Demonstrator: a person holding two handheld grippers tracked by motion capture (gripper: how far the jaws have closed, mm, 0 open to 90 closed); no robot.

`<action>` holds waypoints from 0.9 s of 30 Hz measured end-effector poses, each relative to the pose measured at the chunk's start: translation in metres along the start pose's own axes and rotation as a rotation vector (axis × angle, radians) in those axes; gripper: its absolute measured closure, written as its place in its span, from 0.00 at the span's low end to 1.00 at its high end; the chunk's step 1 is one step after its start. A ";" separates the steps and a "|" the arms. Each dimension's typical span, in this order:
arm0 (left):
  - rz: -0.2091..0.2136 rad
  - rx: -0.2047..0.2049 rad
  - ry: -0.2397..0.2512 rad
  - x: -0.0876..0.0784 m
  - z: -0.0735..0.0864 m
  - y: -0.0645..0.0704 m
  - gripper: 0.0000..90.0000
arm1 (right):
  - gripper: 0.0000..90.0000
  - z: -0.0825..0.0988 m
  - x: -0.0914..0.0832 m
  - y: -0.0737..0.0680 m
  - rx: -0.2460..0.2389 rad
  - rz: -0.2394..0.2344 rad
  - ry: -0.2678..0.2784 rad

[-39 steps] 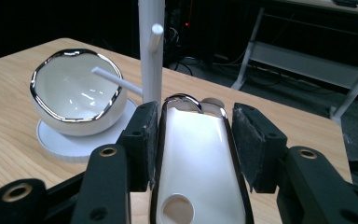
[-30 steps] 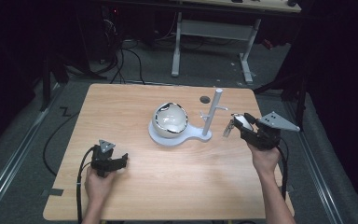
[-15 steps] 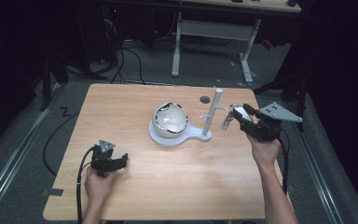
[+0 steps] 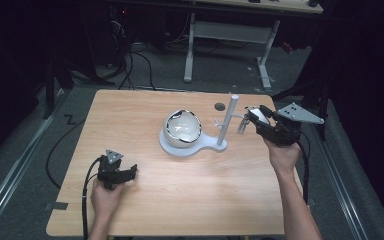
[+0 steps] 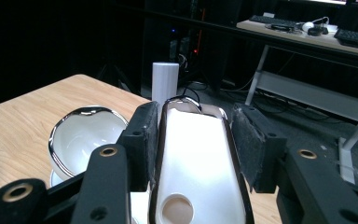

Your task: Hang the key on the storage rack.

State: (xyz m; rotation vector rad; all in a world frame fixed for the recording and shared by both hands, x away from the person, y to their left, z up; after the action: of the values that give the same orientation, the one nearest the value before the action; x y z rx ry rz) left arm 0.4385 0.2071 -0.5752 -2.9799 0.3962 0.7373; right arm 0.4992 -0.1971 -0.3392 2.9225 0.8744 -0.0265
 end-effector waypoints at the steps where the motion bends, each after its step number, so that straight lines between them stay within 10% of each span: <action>1: 0.000 0.000 0.000 0.000 0.000 0.000 0.26 | 0.59 -0.001 0.000 0.000 0.001 0.000 0.000; 27: 0.003 -0.005 0.001 0.000 0.000 0.000 0.26 | 0.59 0.000 0.015 -0.001 0.008 0.005 -0.014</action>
State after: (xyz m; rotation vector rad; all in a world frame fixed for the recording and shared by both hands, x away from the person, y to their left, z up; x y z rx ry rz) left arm 0.4385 0.2073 -0.5750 -2.9851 0.3996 0.7380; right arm 0.5113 -0.1881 -0.3401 2.9280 0.8668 -0.0496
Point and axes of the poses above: each handheld gripper's, and its own axes: x roughly forward along the jaws, z roughly out of its underside, y roughly to its right, the point moved 10 cm from there along x, roughly forward along the jaws, and after that the axes turned 14 degrees about y, right-handed, at the moved point
